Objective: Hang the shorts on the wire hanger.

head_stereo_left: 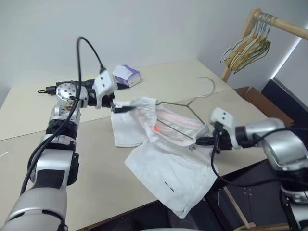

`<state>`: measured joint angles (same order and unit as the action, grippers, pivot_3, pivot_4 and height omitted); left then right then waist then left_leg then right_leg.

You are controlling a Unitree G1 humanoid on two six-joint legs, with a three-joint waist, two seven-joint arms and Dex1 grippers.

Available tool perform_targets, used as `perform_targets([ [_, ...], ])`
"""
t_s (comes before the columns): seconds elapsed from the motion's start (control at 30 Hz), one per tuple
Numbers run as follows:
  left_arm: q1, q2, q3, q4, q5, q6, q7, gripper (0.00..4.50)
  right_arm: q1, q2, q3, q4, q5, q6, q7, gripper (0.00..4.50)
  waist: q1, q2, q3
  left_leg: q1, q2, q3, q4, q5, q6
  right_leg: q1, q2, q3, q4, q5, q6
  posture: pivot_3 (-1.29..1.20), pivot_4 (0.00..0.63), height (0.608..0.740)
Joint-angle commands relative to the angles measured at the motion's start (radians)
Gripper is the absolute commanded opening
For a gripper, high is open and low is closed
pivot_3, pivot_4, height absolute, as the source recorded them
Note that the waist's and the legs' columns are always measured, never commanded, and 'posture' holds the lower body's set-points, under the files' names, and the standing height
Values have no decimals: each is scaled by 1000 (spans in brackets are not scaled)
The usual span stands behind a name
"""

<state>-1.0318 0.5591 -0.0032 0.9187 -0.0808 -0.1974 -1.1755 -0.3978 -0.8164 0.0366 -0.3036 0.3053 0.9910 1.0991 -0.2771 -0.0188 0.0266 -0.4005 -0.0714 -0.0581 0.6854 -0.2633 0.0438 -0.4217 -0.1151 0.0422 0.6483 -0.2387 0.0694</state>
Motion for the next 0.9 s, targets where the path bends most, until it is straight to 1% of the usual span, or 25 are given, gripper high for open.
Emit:
perform_targets([
  [0.03, 2, 9, 78, -140, -103, 137, 22, 4483, 60, 35, -160, -108, 65, 130, -125, 0, 2, 0, 0, 0, 0, 0, 0, 0, 0, 0, 0, 0, 0, 0, 0, -264, 0, 740],
  [0.1, 61, 2, 104, -293, -184, 260, 7, 4483, 104, 73, -234, -149, 82, 212, -199, 0, 2, 0, 0, 0, 0, 0, 0, 0, 0, 0, 0, 0, 1, 0, 0, -263, 0, 740],
  [0.2, 154, -22, 126, -567, -326, 469, 19, 4483, 120, 141, -346, -181, 89, 357, -318, 0, 2, 2, -1, 0, 1, 0, 0, 0, 0, 0, 0, 1, 1, 0, 0, -266, 0, 740],
  [0.3, 194, -75, 151, -772, -477, 678, 108, 4483, 83, 207, -443, -173, 62, 486, -434, 0, 14, 2, -2, 0, 0, 0, 0, 0, 0, 0, 0, 2, 1, 1, 1, -276, 0, 740],
  [0.37, 205, -102, 151, -861, -542, 759, 142, 4483, 41, 243, -493, -148, 25, 546, -516, 0, 15, 3, -2, 0, 0, 0, 1, 0, 0, 1, 0, 2, 0, 1, 1, -280, 0, 740],
  [0.4, 208, -117, 151, -891, -563, 779, 160, 4483, 14, 255, -514, -133, 6, 570, -555, 0, 15, 5, -4, 0, 0, 0, 2, 0, 0, 1, 0, 3, 0, 1, 1, -284, 0, 740],
  [0.5, 201, -153, 146, -942, -592, 811, 213, 4483, -83, 271, -565, -64, -46, 619, -655, 0, 13, 11, -7, 1, 0, 1, 1, 0, 0, 2, 0, 3, 0, 1, 2, -292, 0, 740],
  [0.6, 194, -182, 136, -955, -602, 802, 232, 4483, -203, 271, -624, 64, -104, 623, -750, 0, 9, 13, -8, 2, 0, 1, 1, 0, 0, 2, 1, 3, 0, 1, 1, -295, 0, 740],
  [0.7, 184, -200, 119, -947, -577, 759, 242, 4483, -339, 266, -692, 201, -149, 623, -835, 0, 4, 15, -9, 2, 0, 2, 0, 0, 0, 2, 0, 4, -1, 1, 1, -294, 0, 740],
  [0.77, 163, -225, 121, -934, -576, 748, 277, 4483, -472, 235, -740, 322, -187, 623, -894, 0, 1, 16, -10, 2, 0, 3, -1, 0, 0, 2, 1, 4, -1, 1, 1, -295, 0, 740],
  [0.9, 144, -233, 124, -928, -581, 745, 302, 4483, -605, 172, -758, 489, -205, 597, -937, 0, -6, 18, -11, 1, 0, 3, -2, 0, 0, 2, 0, 4, -2, 1, 1, -290, 0, 740],
])
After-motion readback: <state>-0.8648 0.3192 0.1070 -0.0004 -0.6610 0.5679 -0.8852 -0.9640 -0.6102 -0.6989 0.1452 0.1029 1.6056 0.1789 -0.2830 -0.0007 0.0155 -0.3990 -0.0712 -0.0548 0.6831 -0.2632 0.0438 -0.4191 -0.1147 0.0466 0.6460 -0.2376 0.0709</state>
